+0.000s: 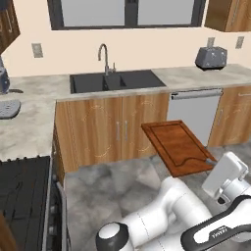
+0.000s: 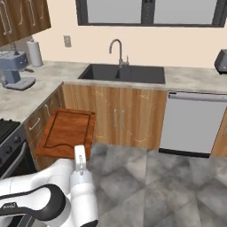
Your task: Move the cutting board and knife to the sink. Then move spray from the cabinet to the counter.
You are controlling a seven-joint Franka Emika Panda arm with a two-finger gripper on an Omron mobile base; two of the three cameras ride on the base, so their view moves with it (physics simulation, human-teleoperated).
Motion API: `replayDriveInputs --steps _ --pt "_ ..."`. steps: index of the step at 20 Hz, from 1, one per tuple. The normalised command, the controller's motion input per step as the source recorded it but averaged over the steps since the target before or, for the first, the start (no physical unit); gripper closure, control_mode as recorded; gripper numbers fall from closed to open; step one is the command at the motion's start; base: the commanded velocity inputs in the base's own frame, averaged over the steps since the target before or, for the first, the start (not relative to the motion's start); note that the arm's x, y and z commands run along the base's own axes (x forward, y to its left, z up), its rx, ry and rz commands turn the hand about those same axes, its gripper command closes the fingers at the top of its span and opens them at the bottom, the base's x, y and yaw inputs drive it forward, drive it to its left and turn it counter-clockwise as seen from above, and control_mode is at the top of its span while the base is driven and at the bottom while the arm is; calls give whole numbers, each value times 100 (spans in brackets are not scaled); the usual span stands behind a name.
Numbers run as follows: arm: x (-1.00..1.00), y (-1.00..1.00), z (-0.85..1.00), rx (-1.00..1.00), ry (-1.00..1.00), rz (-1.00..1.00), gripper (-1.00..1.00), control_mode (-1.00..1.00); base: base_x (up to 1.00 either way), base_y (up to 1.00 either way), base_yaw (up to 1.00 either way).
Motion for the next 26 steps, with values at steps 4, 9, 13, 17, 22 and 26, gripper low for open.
replayDriveInputs --steps 4,9,13,17,22,26 --pt "0 0 0 0 0 0 100 100 93 11 0" --pt "0 0 0 0 0 0 100 100 84 15 15" --pt "0 0 0 0 0 0 100 100 73 11 31" --pt "0 0 0 0 0 0 100 100 84 11 15" --pt "0 0 0 0 0 0 100 100 79 26 -4" --pt "0 0 0 0 0 0 100 100 56 49 -10"
